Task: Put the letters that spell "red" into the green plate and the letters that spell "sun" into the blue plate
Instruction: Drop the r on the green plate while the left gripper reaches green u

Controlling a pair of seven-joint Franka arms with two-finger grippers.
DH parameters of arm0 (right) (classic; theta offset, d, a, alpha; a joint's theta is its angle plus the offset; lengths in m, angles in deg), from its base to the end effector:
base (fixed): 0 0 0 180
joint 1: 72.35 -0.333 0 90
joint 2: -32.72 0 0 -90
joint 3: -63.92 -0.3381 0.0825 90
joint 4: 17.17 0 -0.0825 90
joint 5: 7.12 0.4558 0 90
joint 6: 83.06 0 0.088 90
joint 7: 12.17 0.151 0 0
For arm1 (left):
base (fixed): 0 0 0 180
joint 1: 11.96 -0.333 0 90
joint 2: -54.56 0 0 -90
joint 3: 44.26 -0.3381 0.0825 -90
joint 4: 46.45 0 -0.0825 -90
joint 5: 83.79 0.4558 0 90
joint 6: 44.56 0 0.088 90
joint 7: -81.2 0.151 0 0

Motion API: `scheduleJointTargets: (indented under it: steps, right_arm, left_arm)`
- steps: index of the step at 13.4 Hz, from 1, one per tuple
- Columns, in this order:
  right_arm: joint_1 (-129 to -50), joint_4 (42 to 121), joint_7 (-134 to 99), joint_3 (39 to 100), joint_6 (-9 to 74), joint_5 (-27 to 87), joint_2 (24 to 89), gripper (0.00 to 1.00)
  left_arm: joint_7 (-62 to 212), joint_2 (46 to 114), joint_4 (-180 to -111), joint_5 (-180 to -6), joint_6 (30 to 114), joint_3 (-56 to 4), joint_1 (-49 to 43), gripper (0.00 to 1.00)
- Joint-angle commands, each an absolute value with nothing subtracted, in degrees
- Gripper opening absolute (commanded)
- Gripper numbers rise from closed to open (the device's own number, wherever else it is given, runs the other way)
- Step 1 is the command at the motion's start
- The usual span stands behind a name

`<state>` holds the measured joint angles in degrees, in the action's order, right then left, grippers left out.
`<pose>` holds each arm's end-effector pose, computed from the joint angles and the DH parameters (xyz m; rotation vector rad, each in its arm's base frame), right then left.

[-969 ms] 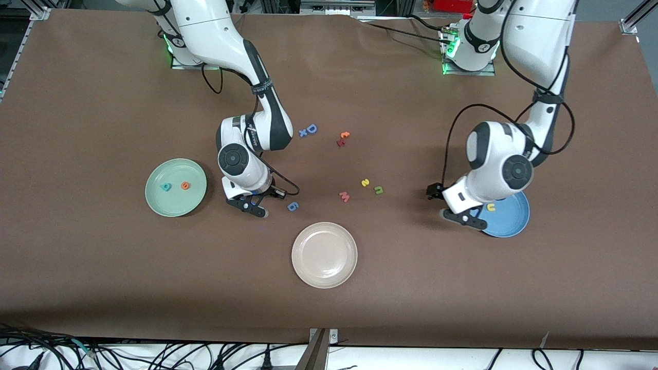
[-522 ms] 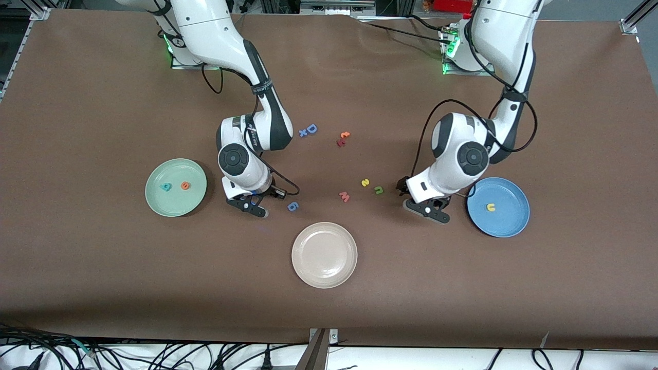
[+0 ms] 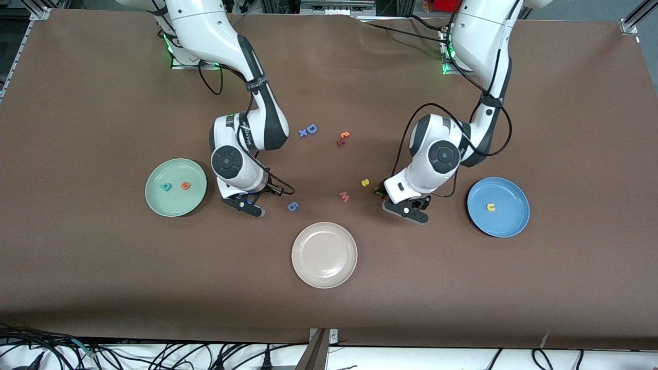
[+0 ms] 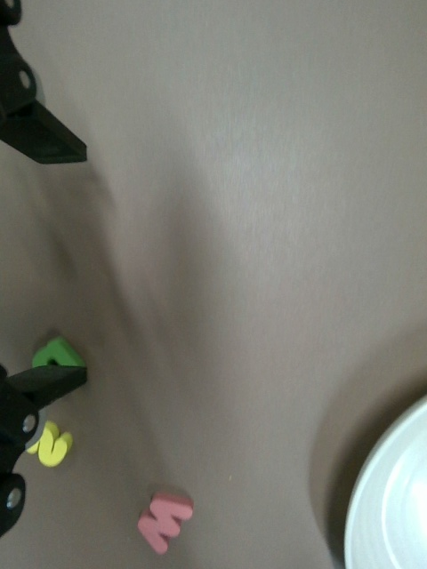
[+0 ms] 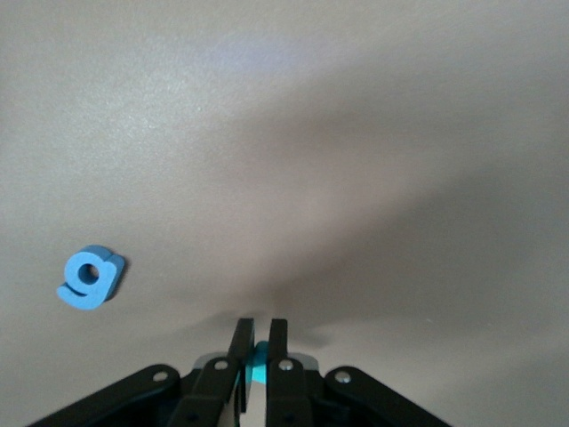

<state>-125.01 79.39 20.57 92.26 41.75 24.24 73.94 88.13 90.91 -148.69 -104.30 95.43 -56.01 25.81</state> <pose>0.6376 0.3476 0.1341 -3.0316 0.6228 0.2213 0.6457 -0.3308 0.1291 2.9745 -0.5208 0.0426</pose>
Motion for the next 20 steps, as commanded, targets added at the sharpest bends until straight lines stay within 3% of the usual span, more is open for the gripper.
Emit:
scheduleJointTargets:
  steps: [1,6,11,13,20]
  right_arm:
    - [-125.2,79.4,20.3,92.6,40.3,24.7,72.9,0.03]
    - [-125.2,79.5,16.1,96.0,35.1,23.7,71.2,0.03]
    - [-124.9,80.1,-3.8,108.5,24.5,23.7,70.7,0.03]
    - [-123.4,81.7,-12.2,111.6,24.5,23.7,71.3,0.03]
    - [-121.9,89.9,-17.4,111.5,30.1,24.8,72.7,0.07]
  left_arm:
    - [86.6,93.2,-147.2,-106.3,98.1,-57.0,28.7,1.00]
    - [83.8,95.7,-147.3,-106.3,101.7,-57.0,31.1,1.00]
    - [83.8,95.6,-148.4,-106.0,101.7,-57.4,31.2,1.00]
    - [83.8,95.4,-148.8,-105.9,101.5,-57.4,31.2,1.00]
    - [83.8,93.1,-152.1,-105.8,100.3,-57.4,32.1,1.00]
